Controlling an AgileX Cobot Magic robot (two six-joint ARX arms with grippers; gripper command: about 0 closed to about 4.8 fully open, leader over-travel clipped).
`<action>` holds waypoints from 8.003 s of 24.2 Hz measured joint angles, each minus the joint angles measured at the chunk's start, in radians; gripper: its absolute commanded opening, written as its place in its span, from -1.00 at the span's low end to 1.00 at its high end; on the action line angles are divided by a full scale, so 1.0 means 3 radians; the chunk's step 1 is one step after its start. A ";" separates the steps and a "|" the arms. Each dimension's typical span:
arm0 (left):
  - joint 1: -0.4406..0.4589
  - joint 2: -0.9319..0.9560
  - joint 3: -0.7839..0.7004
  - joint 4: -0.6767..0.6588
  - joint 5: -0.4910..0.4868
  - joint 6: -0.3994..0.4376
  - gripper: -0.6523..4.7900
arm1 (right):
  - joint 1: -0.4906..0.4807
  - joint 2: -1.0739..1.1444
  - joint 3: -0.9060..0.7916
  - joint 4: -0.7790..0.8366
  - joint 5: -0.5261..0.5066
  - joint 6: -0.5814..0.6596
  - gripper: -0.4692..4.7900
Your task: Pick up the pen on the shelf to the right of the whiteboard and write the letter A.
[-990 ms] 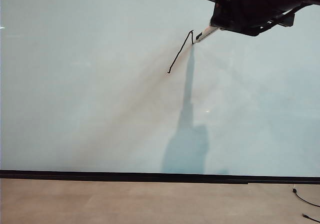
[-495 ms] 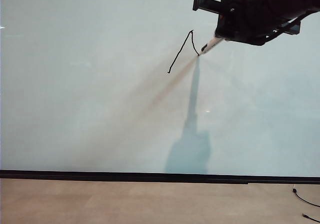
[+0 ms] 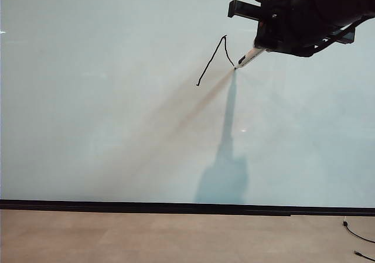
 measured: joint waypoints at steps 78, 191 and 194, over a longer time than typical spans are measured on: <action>-0.0001 0.0000 0.0000 0.0000 0.0000 0.0000 -0.78 | 0.0340 0.0261 0.0755 -0.0746 0.0023 -0.0865 -0.84; 0.0000 0.0000 0.0000 -0.0023 -0.0001 0.0000 -0.78 | -0.2345 -0.4409 -0.1829 -0.2903 -0.1235 -0.0771 -0.82; 0.0000 0.0000 0.0000 -0.0023 -0.0001 0.0000 -0.78 | -0.2341 -0.4409 -0.1829 -0.2903 -0.1279 -0.0769 -0.82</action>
